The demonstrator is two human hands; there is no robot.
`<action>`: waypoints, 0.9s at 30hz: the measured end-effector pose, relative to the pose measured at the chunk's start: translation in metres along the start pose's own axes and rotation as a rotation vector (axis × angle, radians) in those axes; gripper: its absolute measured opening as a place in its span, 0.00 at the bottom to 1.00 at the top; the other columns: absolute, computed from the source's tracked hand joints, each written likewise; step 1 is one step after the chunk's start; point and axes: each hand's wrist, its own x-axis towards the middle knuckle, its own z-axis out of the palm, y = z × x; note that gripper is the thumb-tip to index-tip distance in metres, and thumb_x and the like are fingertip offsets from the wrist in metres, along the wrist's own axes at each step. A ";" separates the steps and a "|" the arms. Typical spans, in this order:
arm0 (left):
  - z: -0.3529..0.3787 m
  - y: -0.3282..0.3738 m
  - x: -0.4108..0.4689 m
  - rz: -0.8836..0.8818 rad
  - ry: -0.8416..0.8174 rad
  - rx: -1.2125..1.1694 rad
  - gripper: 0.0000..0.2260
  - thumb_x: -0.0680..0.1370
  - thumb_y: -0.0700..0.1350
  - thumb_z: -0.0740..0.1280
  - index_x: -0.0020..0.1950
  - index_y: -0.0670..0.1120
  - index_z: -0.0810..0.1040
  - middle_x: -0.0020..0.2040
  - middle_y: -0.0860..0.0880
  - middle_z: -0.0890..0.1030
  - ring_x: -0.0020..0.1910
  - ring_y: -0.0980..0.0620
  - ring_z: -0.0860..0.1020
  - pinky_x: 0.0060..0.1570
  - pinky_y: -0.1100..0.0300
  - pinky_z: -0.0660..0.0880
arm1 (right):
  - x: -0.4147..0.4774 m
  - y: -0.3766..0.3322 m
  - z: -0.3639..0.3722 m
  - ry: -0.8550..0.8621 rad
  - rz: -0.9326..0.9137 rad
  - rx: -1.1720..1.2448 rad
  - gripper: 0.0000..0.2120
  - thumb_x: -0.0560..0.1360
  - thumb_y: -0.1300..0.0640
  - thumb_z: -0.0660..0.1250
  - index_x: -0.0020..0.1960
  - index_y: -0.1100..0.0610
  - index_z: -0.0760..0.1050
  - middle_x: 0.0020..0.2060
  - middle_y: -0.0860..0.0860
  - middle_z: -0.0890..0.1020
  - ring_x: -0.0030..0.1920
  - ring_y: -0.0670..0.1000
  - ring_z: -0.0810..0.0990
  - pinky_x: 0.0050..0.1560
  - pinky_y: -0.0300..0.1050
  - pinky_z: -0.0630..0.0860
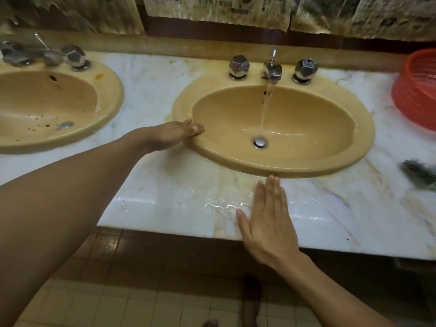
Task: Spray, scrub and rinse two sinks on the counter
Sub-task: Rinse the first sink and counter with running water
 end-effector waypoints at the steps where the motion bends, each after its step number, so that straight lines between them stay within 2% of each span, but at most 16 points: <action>1: 0.000 -0.001 0.000 0.009 -0.002 -0.007 0.32 0.73 0.71 0.57 0.75 0.64 0.71 0.83 0.61 0.52 0.81 0.64 0.46 0.81 0.49 0.44 | 0.001 -0.003 -0.001 -0.015 -0.070 0.013 0.39 0.83 0.35 0.40 0.81 0.58 0.31 0.79 0.57 0.30 0.78 0.51 0.26 0.81 0.52 0.36; 5: 0.004 0.003 0.000 0.042 0.018 0.002 0.23 0.86 0.60 0.54 0.79 0.56 0.68 0.83 0.60 0.53 0.81 0.62 0.46 0.81 0.52 0.43 | 0.032 -0.034 0.001 -0.041 -0.252 0.057 0.38 0.83 0.38 0.42 0.82 0.60 0.35 0.81 0.55 0.35 0.80 0.51 0.31 0.81 0.50 0.37; 7: 0.007 0.009 -0.003 0.046 0.015 0.018 0.22 0.87 0.56 0.53 0.80 0.52 0.67 0.83 0.57 0.54 0.82 0.61 0.45 0.81 0.53 0.43 | 0.058 -0.061 0.006 -0.048 -0.331 0.044 0.38 0.83 0.38 0.43 0.82 0.61 0.38 0.81 0.57 0.37 0.81 0.52 0.33 0.81 0.51 0.37; 9: 0.008 0.010 -0.002 0.030 0.008 -0.025 0.23 0.86 0.59 0.55 0.80 0.54 0.67 0.83 0.57 0.53 0.82 0.60 0.46 0.80 0.53 0.43 | 0.092 -0.094 0.009 -0.060 -0.390 0.044 0.38 0.83 0.40 0.47 0.83 0.62 0.41 0.82 0.59 0.41 0.82 0.55 0.37 0.81 0.51 0.37; 11: 0.006 0.009 -0.002 0.010 0.004 -0.096 0.23 0.85 0.60 0.57 0.79 0.54 0.69 0.83 0.58 0.53 0.82 0.59 0.49 0.78 0.59 0.44 | 0.123 -0.131 0.009 -0.078 -0.461 0.080 0.37 0.83 0.42 0.51 0.82 0.64 0.47 0.82 0.62 0.50 0.82 0.59 0.45 0.81 0.54 0.43; 13: 0.001 0.007 -0.001 0.018 0.004 -0.102 0.21 0.87 0.56 0.54 0.78 0.53 0.71 0.81 0.59 0.59 0.81 0.60 0.52 0.75 0.63 0.45 | 0.139 -0.159 0.005 -0.097 -0.545 0.145 0.33 0.83 0.46 0.55 0.80 0.64 0.55 0.78 0.63 0.61 0.78 0.61 0.57 0.79 0.55 0.55; 15: -0.006 0.006 0.000 0.023 -0.016 -0.085 0.21 0.86 0.55 0.53 0.74 0.54 0.75 0.79 0.60 0.64 0.81 0.60 0.54 0.79 0.58 0.43 | 0.140 -0.164 0.000 -0.134 -0.613 0.187 0.29 0.83 0.50 0.56 0.79 0.64 0.57 0.77 0.62 0.62 0.77 0.60 0.60 0.78 0.54 0.59; 18: -0.019 0.002 0.006 0.000 -0.069 -0.134 0.25 0.80 0.61 0.55 0.69 0.53 0.80 0.72 0.61 0.75 0.78 0.60 0.61 0.80 0.54 0.46 | 0.127 -0.132 -0.007 -0.104 -0.675 0.163 0.30 0.82 0.57 0.56 0.82 0.60 0.52 0.82 0.58 0.56 0.81 0.56 0.54 0.81 0.52 0.53; 20: -0.024 0.001 0.007 -0.032 -0.109 -0.200 0.23 0.82 0.60 0.55 0.68 0.52 0.81 0.68 0.63 0.78 0.77 0.61 0.63 0.79 0.54 0.48 | 0.121 -0.096 -0.015 -0.002 -0.694 0.183 0.30 0.79 0.61 0.56 0.80 0.61 0.60 0.79 0.59 0.63 0.80 0.56 0.60 0.81 0.52 0.54; 23: -0.023 0.004 0.013 -0.052 -0.107 -0.205 0.18 0.85 0.56 0.56 0.68 0.56 0.81 0.70 0.66 0.74 0.76 0.63 0.61 0.78 0.53 0.49 | 0.127 -0.033 -0.034 0.297 -0.656 0.260 0.25 0.75 0.59 0.56 0.69 0.64 0.75 0.66 0.60 0.79 0.66 0.60 0.76 0.71 0.48 0.67; 24: -0.018 0.005 0.018 -0.029 -0.074 -0.145 0.16 0.85 0.55 0.59 0.68 0.57 0.80 0.73 0.63 0.71 0.77 0.61 0.60 0.77 0.55 0.50 | 0.133 -0.011 -0.044 0.371 -0.610 0.284 0.22 0.76 0.59 0.57 0.67 0.63 0.78 0.62 0.59 0.81 0.63 0.59 0.78 0.68 0.49 0.69; 25: -0.011 0.002 0.027 0.015 -0.024 0.010 0.14 0.84 0.55 0.60 0.68 0.60 0.78 0.77 0.60 0.68 0.80 0.58 0.56 0.78 0.53 0.49 | 0.139 0.008 -0.056 0.412 -0.538 0.309 0.19 0.78 0.60 0.58 0.65 0.62 0.79 0.60 0.58 0.82 0.61 0.57 0.78 0.65 0.51 0.72; 27: 0.006 -0.002 0.045 0.089 0.099 0.434 0.14 0.85 0.53 0.58 0.69 0.59 0.76 0.79 0.56 0.66 0.83 0.56 0.49 0.79 0.46 0.43 | 0.159 0.038 -0.079 0.402 -0.310 0.399 0.16 0.80 0.62 0.61 0.64 0.60 0.80 0.58 0.55 0.82 0.59 0.55 0.79 0.63 0.52 0.74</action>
